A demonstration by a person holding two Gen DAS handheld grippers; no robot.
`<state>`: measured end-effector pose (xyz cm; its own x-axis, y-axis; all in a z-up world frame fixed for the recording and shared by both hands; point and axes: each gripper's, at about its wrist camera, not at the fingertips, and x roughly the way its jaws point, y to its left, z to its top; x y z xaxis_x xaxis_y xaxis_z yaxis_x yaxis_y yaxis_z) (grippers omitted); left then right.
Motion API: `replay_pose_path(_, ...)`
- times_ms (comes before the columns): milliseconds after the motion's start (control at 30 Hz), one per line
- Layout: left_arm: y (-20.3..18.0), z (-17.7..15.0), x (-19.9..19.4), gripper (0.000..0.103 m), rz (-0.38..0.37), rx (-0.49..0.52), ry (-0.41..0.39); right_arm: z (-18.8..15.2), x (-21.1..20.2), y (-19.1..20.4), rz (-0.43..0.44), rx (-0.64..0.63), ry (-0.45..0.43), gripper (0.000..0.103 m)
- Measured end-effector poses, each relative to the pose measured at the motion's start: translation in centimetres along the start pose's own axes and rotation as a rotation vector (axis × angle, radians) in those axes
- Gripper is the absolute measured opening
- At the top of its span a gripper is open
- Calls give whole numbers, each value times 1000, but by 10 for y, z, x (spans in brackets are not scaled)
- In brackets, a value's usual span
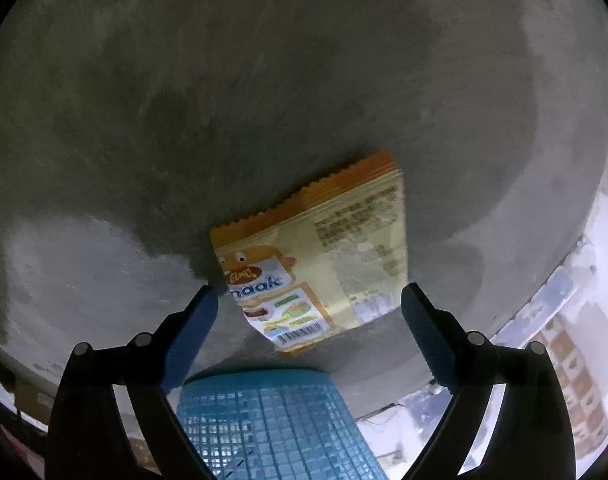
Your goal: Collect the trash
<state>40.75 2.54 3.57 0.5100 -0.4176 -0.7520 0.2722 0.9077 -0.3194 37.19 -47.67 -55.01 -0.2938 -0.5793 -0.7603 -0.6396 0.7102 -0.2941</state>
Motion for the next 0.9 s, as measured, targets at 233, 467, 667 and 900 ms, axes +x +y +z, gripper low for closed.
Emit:
replay_pose_path(233, 2, -4, 2, 98, 27, -5, 3, -4, -9, -16, 121, 28, -5, 89)
replay_pose_path(467, 6, -5, 4, 97, 32, -22, 5, -2, -18, -22, 259, 23, -23, 55)
replay_pose_path(667, 4, -8, 4, 97, 20, -15, 3, 6, -32, -20, 277, 23, -48, 6)
replay_pose_path(900, 6, -10, 3, 98, 18, -29, 1, 16, -52, -12, 256, 31, -70, 0)
